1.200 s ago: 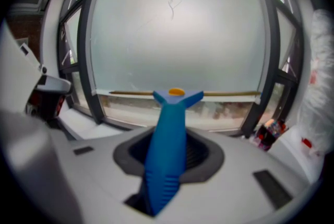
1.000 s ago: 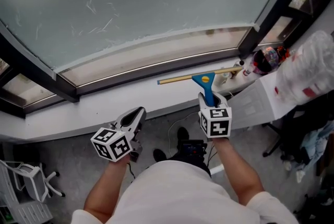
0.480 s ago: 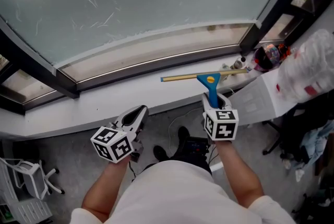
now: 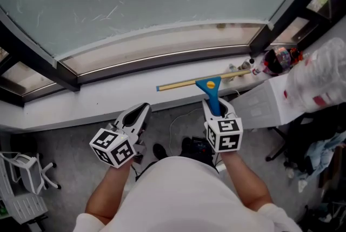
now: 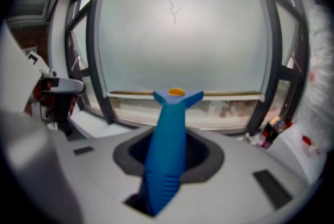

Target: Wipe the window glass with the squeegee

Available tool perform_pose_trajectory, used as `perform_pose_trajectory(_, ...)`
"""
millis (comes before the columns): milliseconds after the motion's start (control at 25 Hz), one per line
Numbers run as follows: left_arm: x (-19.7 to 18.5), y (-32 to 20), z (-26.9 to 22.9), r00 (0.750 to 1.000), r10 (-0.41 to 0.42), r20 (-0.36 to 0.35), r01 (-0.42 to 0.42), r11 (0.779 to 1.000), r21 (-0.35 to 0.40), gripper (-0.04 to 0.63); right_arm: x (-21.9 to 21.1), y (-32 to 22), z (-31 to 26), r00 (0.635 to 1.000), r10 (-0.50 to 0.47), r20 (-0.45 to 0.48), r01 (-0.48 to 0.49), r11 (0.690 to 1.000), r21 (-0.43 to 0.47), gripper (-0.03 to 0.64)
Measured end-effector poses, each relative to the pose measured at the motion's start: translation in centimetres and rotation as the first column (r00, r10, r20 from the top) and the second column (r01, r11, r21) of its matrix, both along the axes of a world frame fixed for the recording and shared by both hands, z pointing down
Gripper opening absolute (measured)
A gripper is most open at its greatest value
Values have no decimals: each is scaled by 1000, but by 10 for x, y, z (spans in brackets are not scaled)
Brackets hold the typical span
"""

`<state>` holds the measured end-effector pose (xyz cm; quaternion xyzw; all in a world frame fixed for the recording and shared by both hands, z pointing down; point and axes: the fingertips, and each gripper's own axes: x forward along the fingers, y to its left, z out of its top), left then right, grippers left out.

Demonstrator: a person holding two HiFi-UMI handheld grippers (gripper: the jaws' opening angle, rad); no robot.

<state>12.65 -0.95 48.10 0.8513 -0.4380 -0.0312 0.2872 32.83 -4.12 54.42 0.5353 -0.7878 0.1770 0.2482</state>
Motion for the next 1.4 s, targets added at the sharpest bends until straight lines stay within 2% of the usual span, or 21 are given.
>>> perform_pose_trajectory(280, 16, 6, -3, 999, -28, 15, 28, 1000, 8, 34, 13, -2, -6, 999, -45, -1, 45, 999, 2, 126)
perform_pose_trajectory(640, 13, 14, -9, 998, -57, 29, 56, 998, 7, 34, 14, 0, -20, 998, -60, 27, 60, 998, 9, 126)
perform_pose_trajectory(960, 19, 17, -10, 998, -51, 31, 50, 999, 7, 34, 15, -3, -42, 997, -67, 35, 65, 996, 61, 126)
perform_pose_trajectory(1400, 28, 21, -10, 999, -44, 31, 44, 999, 6, 34, 20, 0, -48, 997, -69, 36, 66, 995, 74, 126)
